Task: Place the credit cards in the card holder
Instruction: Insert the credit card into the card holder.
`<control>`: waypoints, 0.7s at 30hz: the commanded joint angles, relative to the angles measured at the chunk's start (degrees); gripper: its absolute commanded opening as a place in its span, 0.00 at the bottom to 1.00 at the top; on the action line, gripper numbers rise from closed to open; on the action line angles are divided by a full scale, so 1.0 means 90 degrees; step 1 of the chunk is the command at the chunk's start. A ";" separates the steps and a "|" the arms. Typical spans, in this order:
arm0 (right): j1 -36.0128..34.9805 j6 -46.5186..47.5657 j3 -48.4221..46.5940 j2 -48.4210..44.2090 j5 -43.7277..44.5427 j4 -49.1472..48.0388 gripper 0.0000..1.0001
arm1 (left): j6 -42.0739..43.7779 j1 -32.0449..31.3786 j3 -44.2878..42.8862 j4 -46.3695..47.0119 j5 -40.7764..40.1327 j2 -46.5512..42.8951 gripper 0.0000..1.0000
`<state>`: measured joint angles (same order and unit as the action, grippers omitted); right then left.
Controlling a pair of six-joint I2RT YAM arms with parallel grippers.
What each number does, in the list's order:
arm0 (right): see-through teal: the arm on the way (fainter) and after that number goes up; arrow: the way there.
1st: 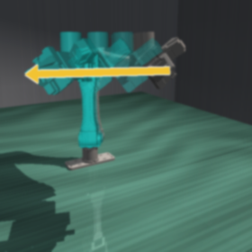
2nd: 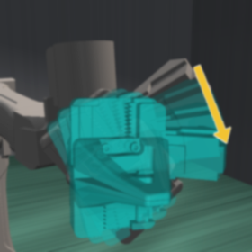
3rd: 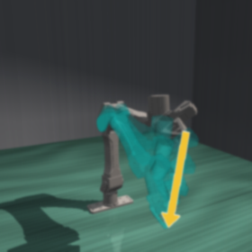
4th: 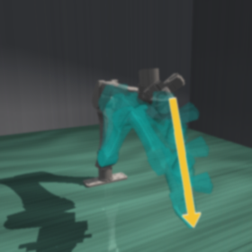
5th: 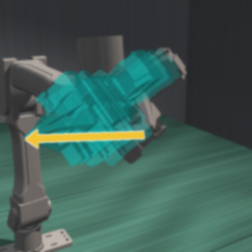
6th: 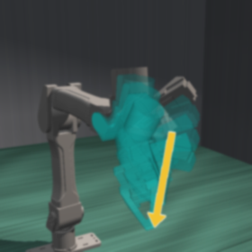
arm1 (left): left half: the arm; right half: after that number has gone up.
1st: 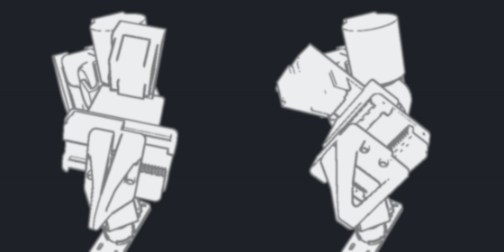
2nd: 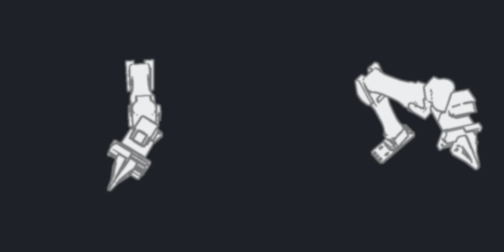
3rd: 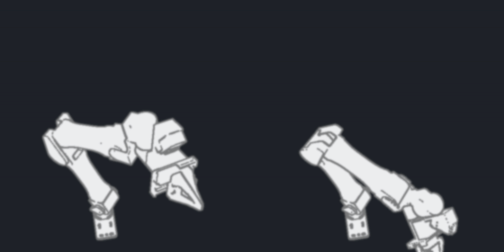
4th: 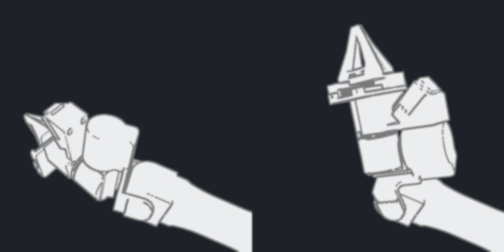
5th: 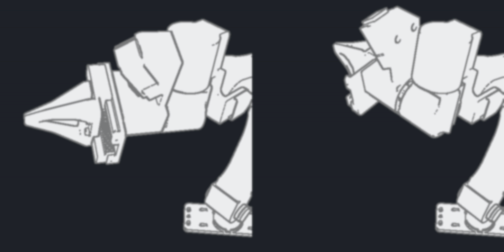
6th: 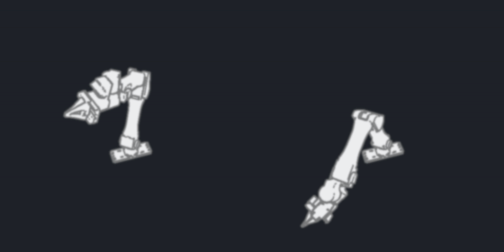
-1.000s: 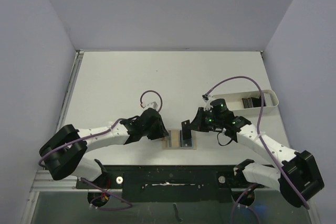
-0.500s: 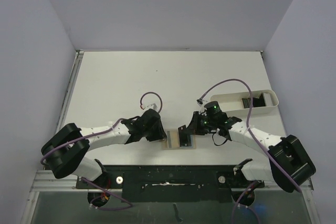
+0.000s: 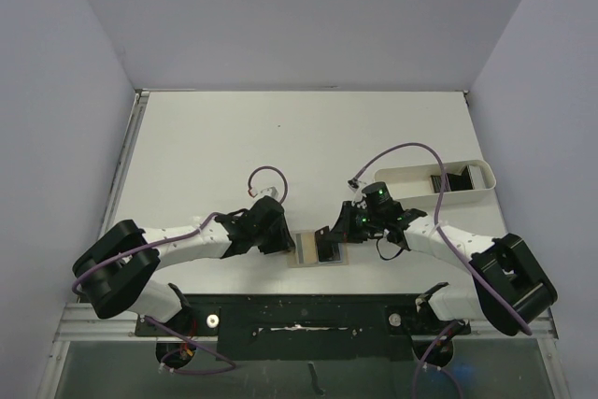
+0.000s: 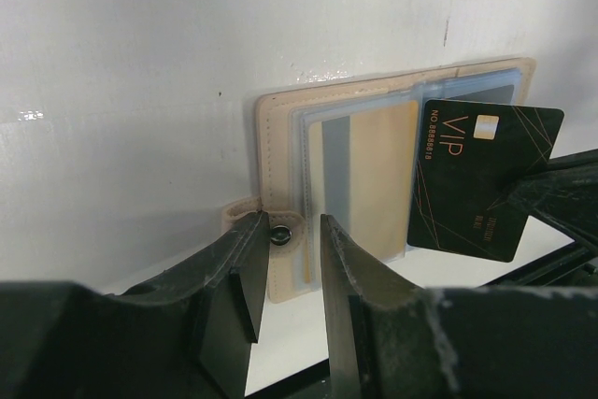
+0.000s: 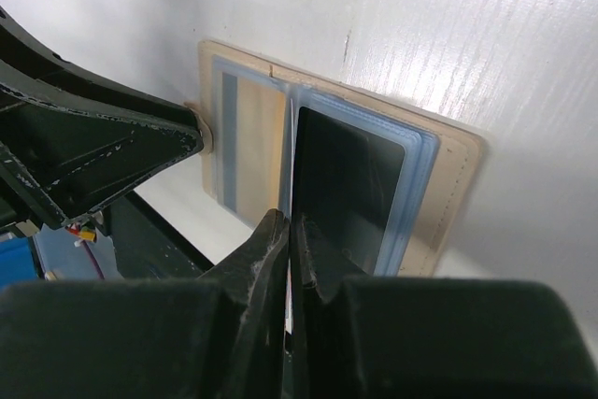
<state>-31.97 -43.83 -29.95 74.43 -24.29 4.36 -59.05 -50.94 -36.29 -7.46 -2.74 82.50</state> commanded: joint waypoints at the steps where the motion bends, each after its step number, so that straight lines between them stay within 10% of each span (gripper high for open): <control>1: -0.0042 0.0051 -0.0198 -0.0123 -0.0041 -0.0114 0.00 | 0.0086 0.0009 0.0096 -0.0039 -0.0045 -0.0133 0.28; 21: -0.0091 -0.0046 -0.0316 -0.0508 -0.0054 0.0130 0.00 | 0.0047 0.0011 0.0127 0.0017 -0.0023 -0.0157 0.28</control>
<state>-32.10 -43.97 -30.98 71.59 -24.25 7.35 -59.09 -50.94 -35.92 -7.25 -2.76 82.19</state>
